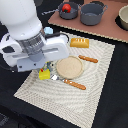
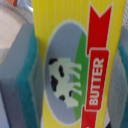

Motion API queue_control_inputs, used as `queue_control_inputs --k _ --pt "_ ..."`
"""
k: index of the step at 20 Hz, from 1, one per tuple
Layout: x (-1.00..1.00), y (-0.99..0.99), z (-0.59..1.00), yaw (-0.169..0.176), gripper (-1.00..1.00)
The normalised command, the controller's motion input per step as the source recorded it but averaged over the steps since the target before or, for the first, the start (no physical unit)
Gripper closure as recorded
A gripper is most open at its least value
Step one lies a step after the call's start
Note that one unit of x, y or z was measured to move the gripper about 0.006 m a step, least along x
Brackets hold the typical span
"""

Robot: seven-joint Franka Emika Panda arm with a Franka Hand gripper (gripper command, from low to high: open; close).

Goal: Interact with the objects in diverse but meaningful ways.

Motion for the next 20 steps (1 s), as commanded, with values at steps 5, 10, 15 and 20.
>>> queue_control_inputs --k 5,10,15,20 --pt "0.52 -0.19 0.1 0.0 1.0" --pt "0.49 -0.23 0.07 0.0 1.0" --pt "0.5 -0.26 0.14 0.0 1.0" --pt "0.52 -0.25 0.17 0.0 1.0"
